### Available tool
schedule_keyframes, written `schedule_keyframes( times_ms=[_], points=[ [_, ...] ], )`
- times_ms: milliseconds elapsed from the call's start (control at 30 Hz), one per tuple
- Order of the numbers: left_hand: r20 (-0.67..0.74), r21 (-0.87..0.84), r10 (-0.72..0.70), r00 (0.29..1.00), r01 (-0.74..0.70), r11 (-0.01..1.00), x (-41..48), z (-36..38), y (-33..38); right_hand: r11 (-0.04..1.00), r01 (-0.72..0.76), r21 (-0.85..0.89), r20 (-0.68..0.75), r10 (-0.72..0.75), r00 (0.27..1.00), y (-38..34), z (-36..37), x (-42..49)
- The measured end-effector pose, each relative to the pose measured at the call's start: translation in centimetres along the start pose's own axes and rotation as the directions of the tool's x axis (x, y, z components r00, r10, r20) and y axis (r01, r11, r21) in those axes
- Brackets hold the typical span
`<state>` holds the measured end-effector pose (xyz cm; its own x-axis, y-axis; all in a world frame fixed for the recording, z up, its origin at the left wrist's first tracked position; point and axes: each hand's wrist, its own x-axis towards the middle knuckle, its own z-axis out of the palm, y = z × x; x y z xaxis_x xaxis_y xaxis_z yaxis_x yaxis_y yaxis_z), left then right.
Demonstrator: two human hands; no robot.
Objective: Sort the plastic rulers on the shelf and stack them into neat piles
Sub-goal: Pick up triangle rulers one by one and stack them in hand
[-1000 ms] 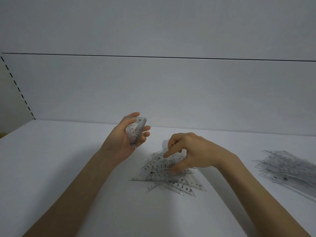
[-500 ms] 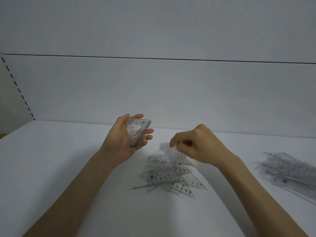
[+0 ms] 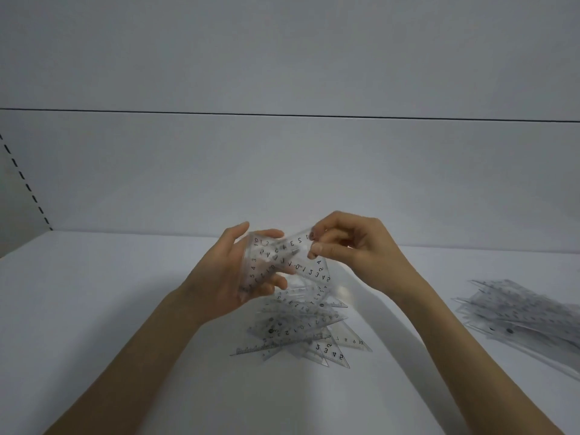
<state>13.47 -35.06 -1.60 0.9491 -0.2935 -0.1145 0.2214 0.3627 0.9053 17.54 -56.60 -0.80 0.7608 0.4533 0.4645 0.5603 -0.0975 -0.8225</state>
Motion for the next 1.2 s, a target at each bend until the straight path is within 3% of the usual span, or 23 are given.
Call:
schedule_keyframes(
  times_ms=[367,500,567,667,733,800,867,933,1200],
  points=[
    [0.179,0.154,-0.074,0.981,0.047,0.987,0.0,0.1,-0.7,0.988,0.1,-0.118,-0.118,-0.114,0.986,0.6,3.0,0.0],
    [0.209,0.203,-0.067,0.976,0.023,0.979,0.2,-0.1,-0.9,0.936,0.142,-0.321,-0.19,-0.211,0.959,1.3,3.7,0.1],
    [0.195,0.22,-0.053,0.979,0.009,0.975,0.3,-0.2,-1.1,0.895,0.099,-0.436,-0.233,-0.218,0.948,1.8,4.0,0.2],
    [0.121,0.146,0.036,0.992,-0.053,0.988,0.6,-0.4,-0.8,0.926,-0.021,-0.376,-0.267,-0.087,0.96,1.5,3.2,0.6],
    [0.018,0.04,0.115,0.993,-0.116,0.993,0.8,-0.8,-0.2,0.929,-0.071,-0.364,-0.143,0.02,0.989,1.2,1.6,0.6],
    [-0.095,-0.017,0.184,0.978,-0.187,0.982,0.9,-1.3,0.3,0.879,-0.089,-0.468,0.099,0.152,0.983,1.4,0.1,0.4],
    [-0.169,-0.068,0.214,0.962,-0.228,0.971,1.0,-1.7,0.5,0.806,-0.101,-0.583,0.286,0.32,0.903,1.9,-0.4,0.2],
    [-0.212,-0.099,0.209,0.955,-0.234,0.967,1.1,-1.8,0.5,0.752,-0.09,-0.653,0.351,0.405,0.844,2.5,-0.2,0.0],
    [-0.239,-0.139,0.191,0.952,-0.228,0.964,1.1,-1.8,0.4,0.8,0.024,-0.6,0.405,0.277,0.872,2.5,0.2,-0.1]
  ],
)
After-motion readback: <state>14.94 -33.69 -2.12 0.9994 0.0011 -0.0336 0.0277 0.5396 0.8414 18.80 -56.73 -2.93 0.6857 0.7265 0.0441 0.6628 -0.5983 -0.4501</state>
